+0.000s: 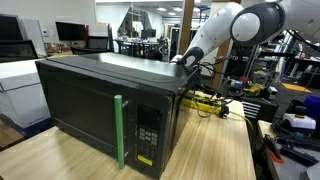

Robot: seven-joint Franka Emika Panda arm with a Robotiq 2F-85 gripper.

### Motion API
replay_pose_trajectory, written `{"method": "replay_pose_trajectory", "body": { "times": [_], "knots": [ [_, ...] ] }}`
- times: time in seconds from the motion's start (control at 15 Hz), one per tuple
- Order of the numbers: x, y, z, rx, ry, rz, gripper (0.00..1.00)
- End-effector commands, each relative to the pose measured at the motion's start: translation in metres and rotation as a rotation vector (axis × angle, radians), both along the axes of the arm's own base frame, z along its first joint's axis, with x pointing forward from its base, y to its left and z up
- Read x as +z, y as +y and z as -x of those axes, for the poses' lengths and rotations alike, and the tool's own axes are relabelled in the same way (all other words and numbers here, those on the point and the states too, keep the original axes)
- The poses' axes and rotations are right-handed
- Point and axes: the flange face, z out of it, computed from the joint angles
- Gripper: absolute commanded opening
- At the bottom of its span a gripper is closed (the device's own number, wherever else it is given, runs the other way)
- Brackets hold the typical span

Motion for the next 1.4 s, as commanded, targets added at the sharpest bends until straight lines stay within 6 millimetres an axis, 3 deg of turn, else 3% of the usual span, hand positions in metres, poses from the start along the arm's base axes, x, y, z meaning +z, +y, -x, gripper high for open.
{"method": "replay_pose_trajectory", "body": {
  "times": [0.0, 0.53, 0.6, 0.67, 1.13, 1.33],
  "knots": [
    [-0.016, 0.001, -0.009, 0.041, -0.116, 0.042, 0.07],
    [-0.019, 0.006, -0.005, 0.064, -0.172, 0.087, 0.07],
    [-0.015, 0.006, -0.004, 0.058, -0.178, 0.086, 0.51],
    [-0.012, 0.006, -0.007, 0.057, -0.205, 0.085, 0.53],
    [0.006, 0.000, -0.006, 0.057, -0.304, 0.075, 1.00],
    [0.026, 0.001, -0.009, 0.069, -0.406, 0.062, 1.00]
  ]
}}
